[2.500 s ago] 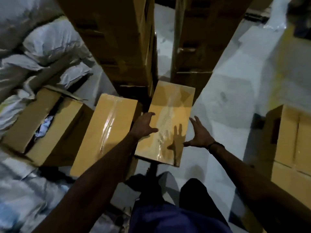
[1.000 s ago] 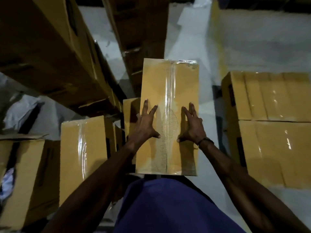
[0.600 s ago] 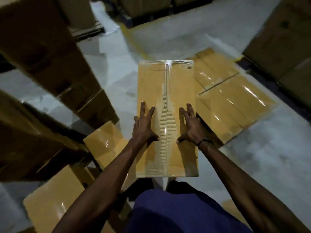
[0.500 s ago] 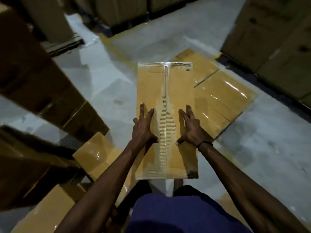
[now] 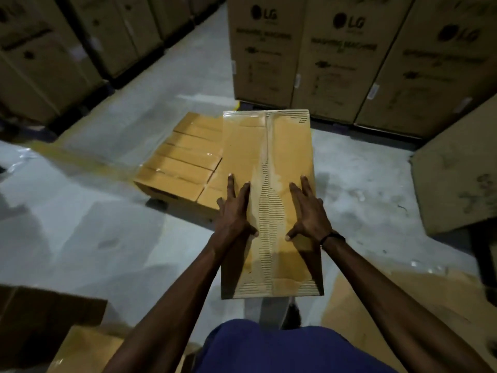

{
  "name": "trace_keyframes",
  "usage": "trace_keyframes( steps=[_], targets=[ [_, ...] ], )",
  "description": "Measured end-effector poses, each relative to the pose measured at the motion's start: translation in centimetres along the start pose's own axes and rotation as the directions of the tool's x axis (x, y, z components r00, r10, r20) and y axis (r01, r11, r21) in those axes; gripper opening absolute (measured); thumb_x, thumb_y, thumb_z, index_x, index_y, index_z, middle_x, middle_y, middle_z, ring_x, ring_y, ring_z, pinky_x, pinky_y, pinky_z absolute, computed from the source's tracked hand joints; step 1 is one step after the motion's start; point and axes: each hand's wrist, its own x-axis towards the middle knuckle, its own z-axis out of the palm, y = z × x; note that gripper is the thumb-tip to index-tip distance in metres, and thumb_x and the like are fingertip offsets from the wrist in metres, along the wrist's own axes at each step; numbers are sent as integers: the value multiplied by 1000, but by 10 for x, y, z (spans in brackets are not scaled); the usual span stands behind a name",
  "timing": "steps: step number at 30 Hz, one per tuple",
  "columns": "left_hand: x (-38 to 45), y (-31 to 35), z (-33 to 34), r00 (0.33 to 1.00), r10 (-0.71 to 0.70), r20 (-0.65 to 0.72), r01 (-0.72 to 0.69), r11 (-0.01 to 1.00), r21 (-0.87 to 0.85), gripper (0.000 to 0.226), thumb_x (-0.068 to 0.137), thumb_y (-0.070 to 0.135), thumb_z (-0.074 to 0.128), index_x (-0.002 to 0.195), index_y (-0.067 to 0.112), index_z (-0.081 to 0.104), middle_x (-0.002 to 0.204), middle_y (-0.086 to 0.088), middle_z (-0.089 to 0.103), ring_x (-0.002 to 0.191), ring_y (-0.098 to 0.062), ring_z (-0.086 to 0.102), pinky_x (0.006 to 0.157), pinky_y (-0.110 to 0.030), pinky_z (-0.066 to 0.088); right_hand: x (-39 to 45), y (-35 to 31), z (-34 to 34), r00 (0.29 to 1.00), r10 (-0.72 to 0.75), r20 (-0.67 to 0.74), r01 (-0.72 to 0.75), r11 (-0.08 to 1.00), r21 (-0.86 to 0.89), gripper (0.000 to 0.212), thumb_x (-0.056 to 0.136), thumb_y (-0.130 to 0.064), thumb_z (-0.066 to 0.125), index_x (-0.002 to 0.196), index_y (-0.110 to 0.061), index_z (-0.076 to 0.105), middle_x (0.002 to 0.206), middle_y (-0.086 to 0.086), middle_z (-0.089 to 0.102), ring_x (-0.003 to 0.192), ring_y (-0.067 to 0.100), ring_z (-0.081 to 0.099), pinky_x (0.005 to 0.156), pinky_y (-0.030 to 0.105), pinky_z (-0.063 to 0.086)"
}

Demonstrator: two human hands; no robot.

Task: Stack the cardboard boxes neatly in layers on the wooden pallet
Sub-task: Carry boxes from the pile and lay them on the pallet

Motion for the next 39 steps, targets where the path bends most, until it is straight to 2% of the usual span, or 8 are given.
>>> trace_keyframes(
  steps=[4,9,16,20,25,31,37,39],
  targets=[
    [62,66,19,996,93,10,-93,996,-16,148,41,48,101,160,36,13,167,-1,-28,141,-57,28,106,-65,39,27,66,-54,997,64,-33,-64,998,16,163,31,-36,105,164,-21,13,171,2,-14,156,35,12,120,59,18],
    [137,142,39,986,168,21,-168,986,9,151,34,55,99,158,38,14,167,-2,-28,136,-62,34,101,-67,42,56,144,-111,990,106,-90,-102,994,44,162,30,-44,105,164,-23,16,172,2,-11,153,44,16,119,59,21],
    [223,231,54,973,226,41,-227,974,5,144,44,41,102,161,32,17,168,-3,-25,139,-59,30,107,-63,40,98,219,-172,974,179,-141,-172,983,57,161,32,-41,105,164,-22,15,172,0,-12,153,45,16,118,61,23],
    [285,267,67,964,263,47,-264,965,13,146,40,47,101,158,35,16,168,-2,-23,142,-55,31,111,-64,36,138,267,-200,969,192,-157,-185,981,63,162,29,-46,104,164,-23,16,172,-3,-12,151,49,17,115,63,29],
    [376,315,76,959,283,35,-283,959,0,144,42,46,101,159,32,18,169,-2,-23,143,-56,29,111,-66,34,212,323,-246,965,207,-163,-203,978,42,165,26,-48,104,164,-24,15,171,-5,-13,150,48,20,115,63,28],
    [478,372,75,965,262,31,-262,965,20,142,47,37,102,161,28,18,169,-6,-22,141,-58,27,112,-66,34,300,378,-304,964,201,-173,-200,980,23,163,29,-46,104,164,-23,15,171,-6,-15,153,41,19,121,57,22],
    [568,401,75,972,233,19,-234,972,31,143,48,42,101,162,24,17,169,-11,-21,152,-48,14,119,-69,22,387,417,-346,974,182,-133,-184,983,-3,164,28,-46,104,164,-25,15,171,-6,-14,150,44,22,117,59,28],
    [595,405,74,979,203,10,-203,979,33,144,47,42,101,162,25,16,168,-10,-22,151,-49,16,119,-68,21,418,428,-355,980,162,-113,-165,986,-12,166,26,-47,104,164,-25,14,171,-7,-14,150,45,23,117,60,30]
  ],
)
